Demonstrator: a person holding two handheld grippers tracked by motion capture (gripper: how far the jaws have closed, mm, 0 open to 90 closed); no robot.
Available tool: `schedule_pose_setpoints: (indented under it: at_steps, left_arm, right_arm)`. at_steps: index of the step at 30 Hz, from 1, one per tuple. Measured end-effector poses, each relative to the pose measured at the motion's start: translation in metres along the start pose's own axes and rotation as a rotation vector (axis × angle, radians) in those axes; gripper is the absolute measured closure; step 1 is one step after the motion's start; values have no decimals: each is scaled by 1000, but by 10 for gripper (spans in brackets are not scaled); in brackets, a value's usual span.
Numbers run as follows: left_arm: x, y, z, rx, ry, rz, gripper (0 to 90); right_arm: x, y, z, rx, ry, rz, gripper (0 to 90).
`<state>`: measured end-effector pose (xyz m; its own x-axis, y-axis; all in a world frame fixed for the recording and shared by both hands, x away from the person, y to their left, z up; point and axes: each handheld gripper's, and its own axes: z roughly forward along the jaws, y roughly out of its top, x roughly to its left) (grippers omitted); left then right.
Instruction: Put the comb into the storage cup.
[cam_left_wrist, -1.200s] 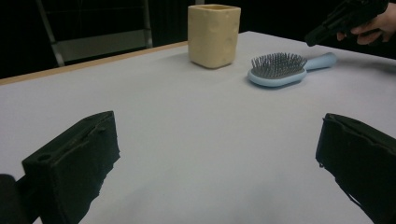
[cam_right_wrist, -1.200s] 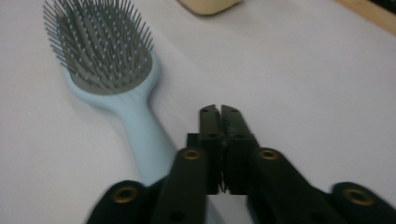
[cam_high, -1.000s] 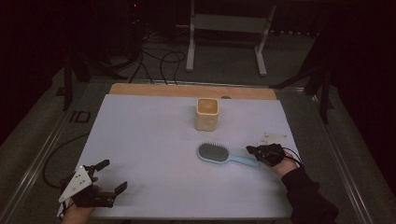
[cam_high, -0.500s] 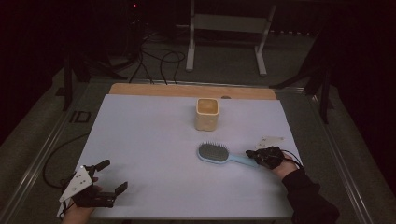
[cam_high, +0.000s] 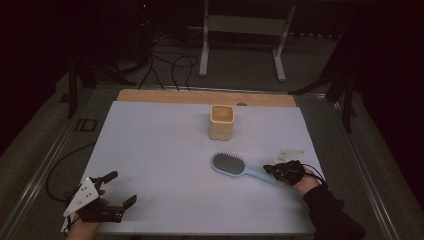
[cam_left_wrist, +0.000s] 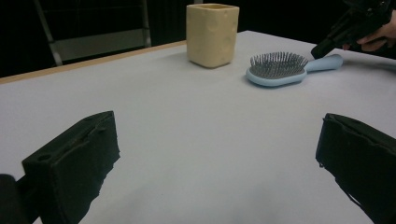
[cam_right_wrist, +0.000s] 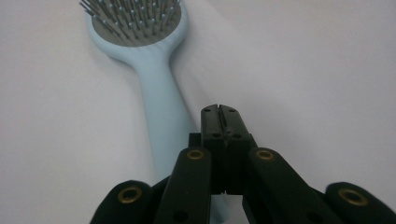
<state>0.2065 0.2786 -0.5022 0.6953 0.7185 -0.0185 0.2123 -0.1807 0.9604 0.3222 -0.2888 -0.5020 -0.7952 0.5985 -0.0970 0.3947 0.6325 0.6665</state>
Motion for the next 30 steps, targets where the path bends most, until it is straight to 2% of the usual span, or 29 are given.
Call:
schedule_pose_setpoints:
  at_steps: [3,8,15,20,30]
  left_arm:
    - [0,0,0,0,0,1,0]
    - [0,0,0,1,0,1,0]
    - [0,0,0,0,1,2,0]
    - [-1,1,0,0,0,2,0]
    - [-1,1,0,1,-1,3,0]
  right_arm:
    - [4,-1,-1,4,9,0,900]
    - [14,0,-1,14,22,-27,900]
    - [23,-2,-3,13,46,-21,900]
    - [32,-5,-2,16,59,-40,900]
    - [46,-5,-3,12,78,-43,900]
